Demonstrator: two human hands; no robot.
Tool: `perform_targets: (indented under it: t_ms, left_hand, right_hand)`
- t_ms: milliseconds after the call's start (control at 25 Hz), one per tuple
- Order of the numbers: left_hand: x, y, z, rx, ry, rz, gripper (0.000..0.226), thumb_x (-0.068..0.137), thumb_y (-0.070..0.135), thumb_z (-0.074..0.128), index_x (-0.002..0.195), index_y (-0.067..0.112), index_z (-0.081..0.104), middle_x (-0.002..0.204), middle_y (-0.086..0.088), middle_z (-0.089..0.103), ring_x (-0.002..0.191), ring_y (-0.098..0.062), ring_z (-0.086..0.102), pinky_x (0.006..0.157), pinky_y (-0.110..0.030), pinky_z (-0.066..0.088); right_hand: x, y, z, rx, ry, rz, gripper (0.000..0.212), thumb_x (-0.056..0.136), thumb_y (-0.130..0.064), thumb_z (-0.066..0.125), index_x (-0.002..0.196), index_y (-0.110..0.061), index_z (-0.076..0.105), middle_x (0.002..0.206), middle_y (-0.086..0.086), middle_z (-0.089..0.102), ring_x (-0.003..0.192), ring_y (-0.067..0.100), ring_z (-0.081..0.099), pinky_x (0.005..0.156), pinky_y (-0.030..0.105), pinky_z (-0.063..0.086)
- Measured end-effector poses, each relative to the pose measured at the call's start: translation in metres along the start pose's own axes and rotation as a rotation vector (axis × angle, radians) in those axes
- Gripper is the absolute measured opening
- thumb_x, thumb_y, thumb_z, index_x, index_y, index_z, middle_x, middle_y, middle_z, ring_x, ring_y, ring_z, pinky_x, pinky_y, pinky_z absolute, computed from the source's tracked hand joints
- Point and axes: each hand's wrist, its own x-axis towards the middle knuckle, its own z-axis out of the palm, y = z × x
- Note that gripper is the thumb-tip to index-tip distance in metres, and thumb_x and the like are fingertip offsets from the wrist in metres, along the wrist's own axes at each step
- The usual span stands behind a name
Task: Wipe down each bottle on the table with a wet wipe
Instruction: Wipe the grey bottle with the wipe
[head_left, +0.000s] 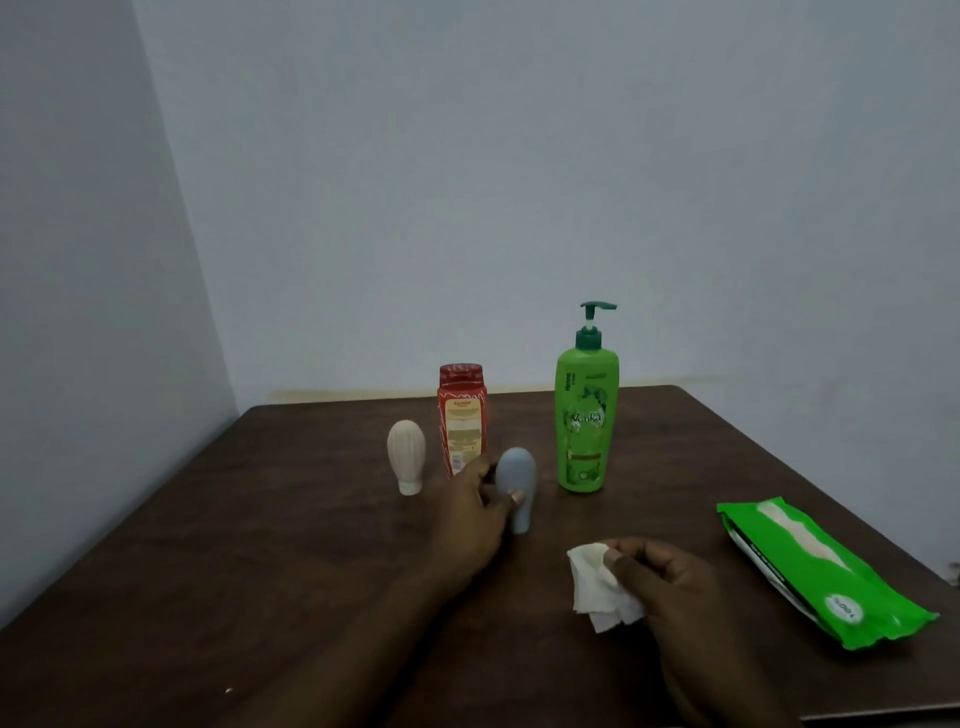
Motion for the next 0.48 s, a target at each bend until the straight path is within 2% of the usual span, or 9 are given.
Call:
perform_targets:
  t_ms: [160,320,480]
  left_hand:
    - [0.011,-0.014,0.006,0.117,-0.002,-0.021,0.050,0.087,0.018,0.077,0.132,0.021,0.057,0.127,0.006,0.067,0.109,-0.006,0.064,0.088,-0.025,0.057]
    - [0.022,-0.017,0.016,0.143,0.002,-0.051,0.052,0.088,0.009,0.074,0.135,0.016,0.051,0.132,0.003,0.061,0.118,-0.012,0.060,0.077,-0.012,0.048]
    - [0.041,-0.020,0.027,0.199,0.054,-0.055,0.042,0.089,0.006,0.070,0.126,0.015,0.051,0.130,-0.004,0.063,0.116,-0.016,0.061,0.084,-0.025,0.052]
  right_hand:
    - [0.003,0.007,-0.003,-0.025,-0.040,0.026,0.018,0.088,-0.005,0.068,0.075,-0.014,0.078,0.079,0.013,0.076,0.072,0.030,0.070,0.062,0.041,0.054]
    - [-0.001,0.009,-0.005,-0.025,-0.046,0.030,0.014,0.087,-0.006,0.068,0.077,-0.011,0.076,0.083,0.011,0.076,0.077,0.032,0.069,0.064,0.043,0.053]
    - [-0.004,0.003,-0.006,-0.018,-0.052,0.025,0.019,0.087,-0.005,0.067,0.075,-0.015,0.078,0.084,0.009,0.077,0.077,0.030,0.071,0.066,0.046,0.056]
